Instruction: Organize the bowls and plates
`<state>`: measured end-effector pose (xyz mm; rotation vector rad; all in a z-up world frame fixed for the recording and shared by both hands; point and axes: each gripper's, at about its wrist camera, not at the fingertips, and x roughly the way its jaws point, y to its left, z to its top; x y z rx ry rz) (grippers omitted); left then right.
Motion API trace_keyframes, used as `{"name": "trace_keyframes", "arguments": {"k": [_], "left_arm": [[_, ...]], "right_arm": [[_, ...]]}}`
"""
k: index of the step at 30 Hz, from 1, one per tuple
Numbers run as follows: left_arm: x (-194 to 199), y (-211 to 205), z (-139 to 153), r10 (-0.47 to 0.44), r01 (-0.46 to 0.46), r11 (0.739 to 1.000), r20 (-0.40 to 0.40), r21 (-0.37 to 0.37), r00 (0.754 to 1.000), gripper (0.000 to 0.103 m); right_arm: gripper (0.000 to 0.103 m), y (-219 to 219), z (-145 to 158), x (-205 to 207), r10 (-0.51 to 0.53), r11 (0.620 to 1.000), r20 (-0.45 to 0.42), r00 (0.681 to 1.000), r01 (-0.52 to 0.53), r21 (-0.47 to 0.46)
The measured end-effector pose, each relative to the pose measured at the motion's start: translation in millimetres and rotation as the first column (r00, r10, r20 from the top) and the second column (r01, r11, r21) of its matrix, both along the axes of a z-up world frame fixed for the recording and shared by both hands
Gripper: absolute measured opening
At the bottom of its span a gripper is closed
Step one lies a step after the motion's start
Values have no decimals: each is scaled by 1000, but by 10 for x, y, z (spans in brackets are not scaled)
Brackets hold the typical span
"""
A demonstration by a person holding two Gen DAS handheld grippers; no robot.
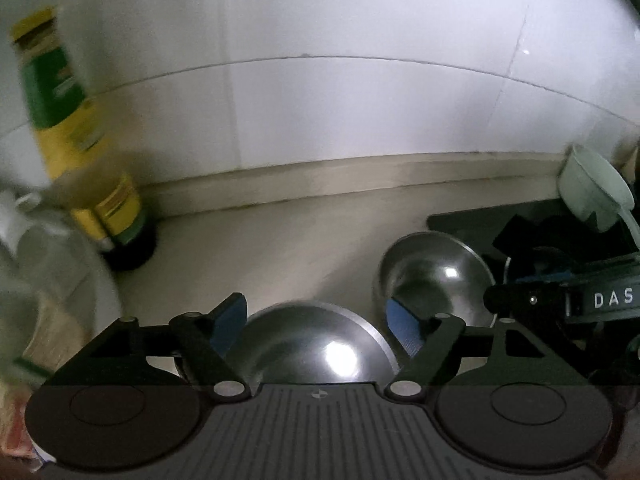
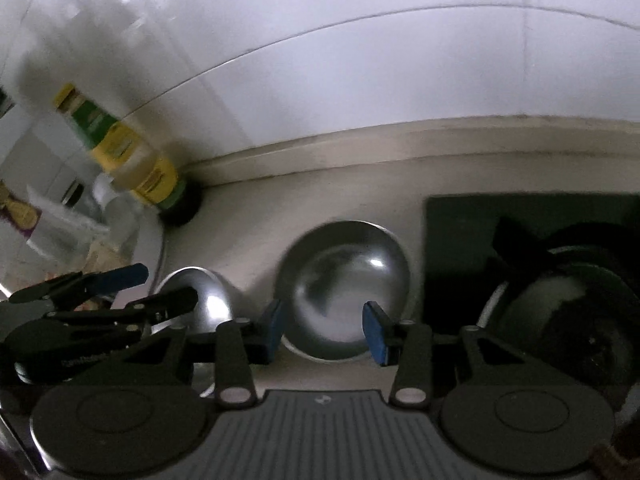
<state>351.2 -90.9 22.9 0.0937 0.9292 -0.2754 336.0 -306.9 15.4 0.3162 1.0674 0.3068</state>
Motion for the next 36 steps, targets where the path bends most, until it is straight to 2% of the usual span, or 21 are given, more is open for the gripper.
{"name": "trace_keyframes", "arguments": {"k": [9,20,27,36], "left_arm": [[280,-358,-299,-72,74,997,-44,35,996,84],[442,-512,-600,-117,123,989,-84,79,990,83],[469,-563,-676,-144,152,983,-85,99,986,76],[528,-588,-744,-157,166,981,-98,103,983,75]], "right_arm": [[40,-278,-206,25,-78,997,-48,996,79,18],[40,-200,-532,183,-62,996,-114,992,68,49],[40,-164,-523,200,-61,997,-95,994,66,42],[40,-116,-566,192,-42,997,-95,995,48,59]]}}
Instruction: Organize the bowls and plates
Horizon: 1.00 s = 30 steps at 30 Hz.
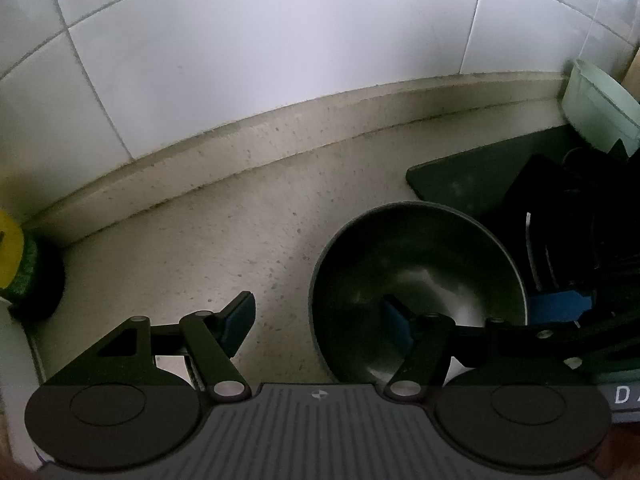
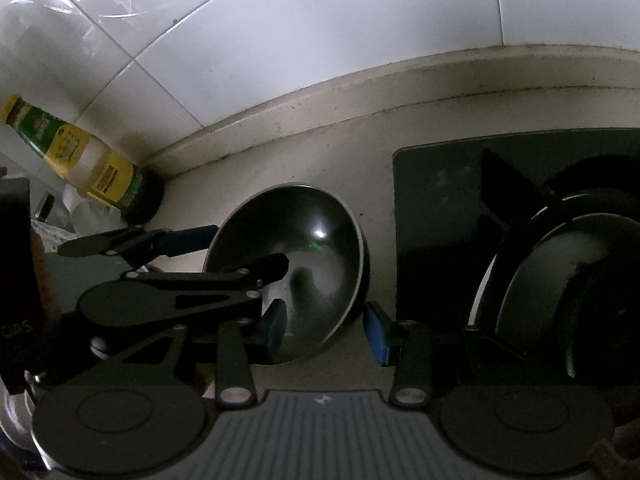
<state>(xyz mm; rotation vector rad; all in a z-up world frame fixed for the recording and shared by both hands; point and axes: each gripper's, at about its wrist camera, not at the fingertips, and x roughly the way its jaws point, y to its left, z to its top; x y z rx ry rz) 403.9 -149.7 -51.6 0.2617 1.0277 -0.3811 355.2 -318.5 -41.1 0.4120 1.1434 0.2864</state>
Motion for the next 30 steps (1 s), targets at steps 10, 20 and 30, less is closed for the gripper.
{"name": "trace_keyframes", "arguments": {"k": [10,20,30], "left_arm": [[72,37,-47,7,-7,1000,-8,-3,1000,76],[97,114,-42,16,-16,1000,4,-4,1000,78],[292,313,-35,66,-66,997,-23,-30,998,81]], "right_arm": [[38,-1,-97,39,-12,1000,-20,1000,13,18],[38,21,-143,83,-27,999,-33,999,28,36],[25,84,-200,404,-86,994,-18,996,87,73]]}}
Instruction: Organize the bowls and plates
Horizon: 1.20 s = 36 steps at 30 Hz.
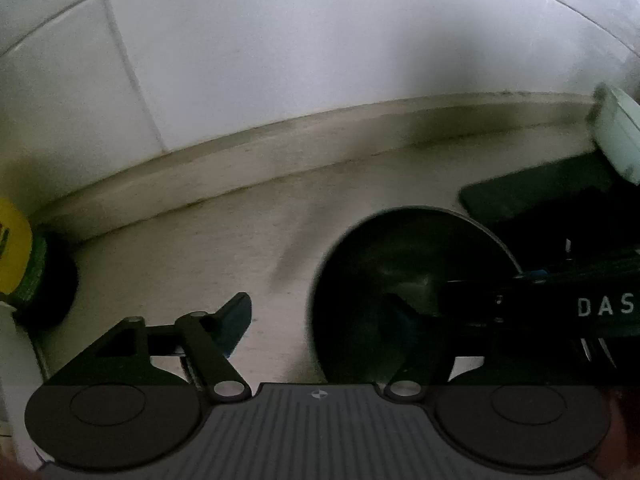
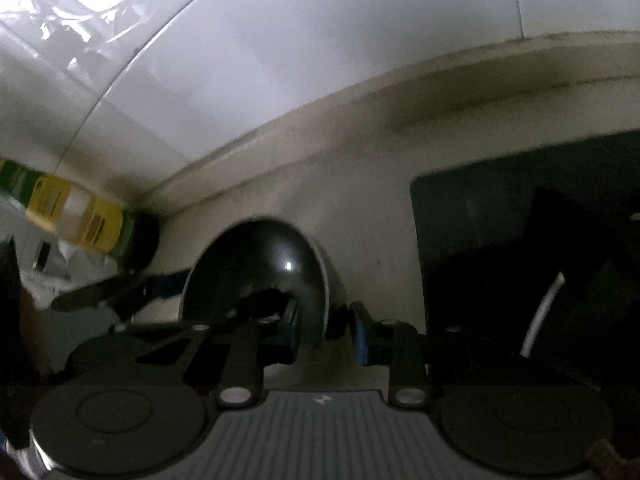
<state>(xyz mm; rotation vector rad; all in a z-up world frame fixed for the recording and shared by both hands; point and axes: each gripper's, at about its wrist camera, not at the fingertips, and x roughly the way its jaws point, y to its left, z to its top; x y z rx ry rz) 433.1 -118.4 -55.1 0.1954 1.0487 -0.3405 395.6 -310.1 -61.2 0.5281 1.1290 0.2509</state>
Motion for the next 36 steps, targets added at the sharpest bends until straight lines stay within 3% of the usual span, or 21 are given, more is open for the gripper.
{"name": "trace_keyframes", "arguments": {"k": [6,11,16,17,18,28,36], "left_arm": [[-11,160,3,1,-1,1000,4,14,1000,87],[-36,92,-13,-32,32,999,7,16,999,85],[-92,-10,33,-68,68,998,3,-3,998,63],[-111,-40,45,-77,77,997,1,-7,997,54],[-126,-63,57,-85,85,996,3,-7,996,53],[-150,-17,148,-57,59,998,41,-35,998,54],[-203,59,431,-32,39,997,101,-68,994,55]], "right_arm": [[26,119,19,17,34,999,-4,999,-34,-30],[27,187,18,-90,62,997,-18,998,-63,-36],[26,205,-11,-167,68,997,3,998,-68,-30],[24,179,-22,-161,60,998,3,998,-60,-17],[24,151,-35,-153,48,999,1,999,-48,-2],[22,59,-17,-43,-26,998,-2,1000,26,53],[22,55,199,-13,-23,998,41,999,21,61]]}}
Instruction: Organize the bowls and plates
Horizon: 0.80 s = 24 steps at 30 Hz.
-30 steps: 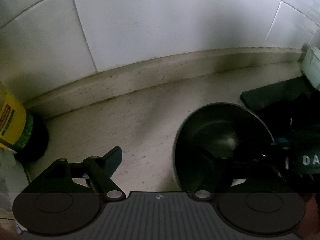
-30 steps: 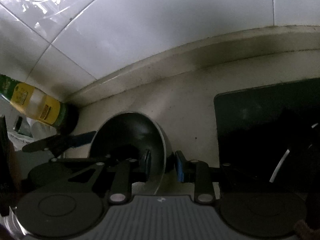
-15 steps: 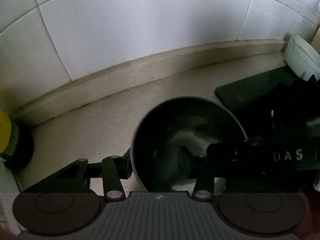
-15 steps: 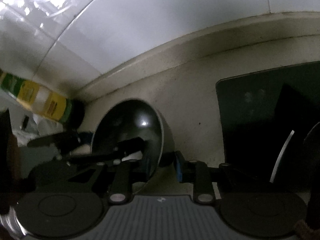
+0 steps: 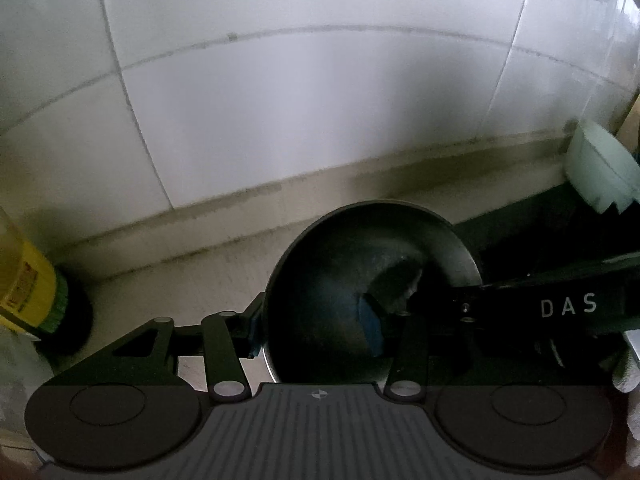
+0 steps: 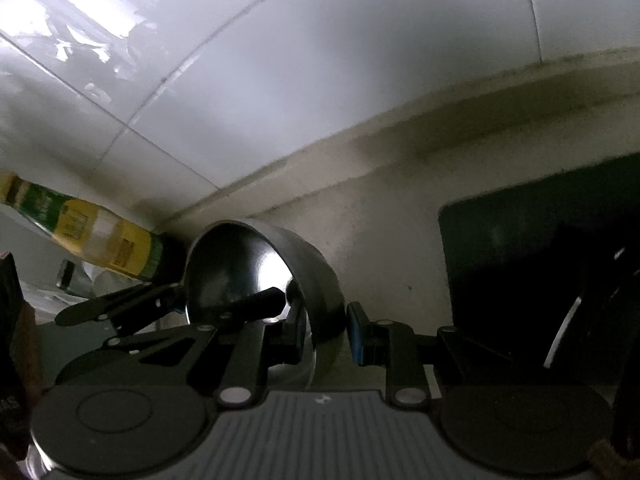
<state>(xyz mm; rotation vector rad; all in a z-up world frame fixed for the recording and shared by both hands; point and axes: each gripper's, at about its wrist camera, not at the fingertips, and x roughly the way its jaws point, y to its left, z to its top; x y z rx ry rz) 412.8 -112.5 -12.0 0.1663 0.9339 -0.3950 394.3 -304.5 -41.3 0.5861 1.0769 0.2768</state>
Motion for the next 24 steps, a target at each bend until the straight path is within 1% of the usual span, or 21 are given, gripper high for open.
{"name": "trace_keyframes", "arguments": {"k": [4,9,15,18,19,20,21,24], "left_arm": [[-44,30,157,14,-14,1000,31,-7,999,55],[-217,137,338,37,-36,999,67,-9,997,56],[-514,328,557,72,-71,997,103,-5,992,55],[-648,402,589,87,-88,996,106,-1,990,55],[-688,425,585,91,-92,996,105,0,990,57],[-738,431,567,87,-87,996,99,-1,991,63],[-782,437,555,85,-86,996,97,-2,992,66],[-926,441,524,82,-86,996,121,27,989,68]], "right_arm": [[22,26,161,-2,6,1000,33,999,-6,-7],[22,101,359,-49,19,1000,63,998,-20,2],[22,228,570,-240,58,998,98,994,-59,8],[22,317,670,-336,80,997,114,990,-81,5],[22,350,692,-366,88,996,116,989,-89,3],[22,373,713,-401,95,995,118,988,-96,1],[22,405,721,-431,104,995,117,988,-104,-1],[22,497,732,-507,129,992,106,986,-129,-5]]}}
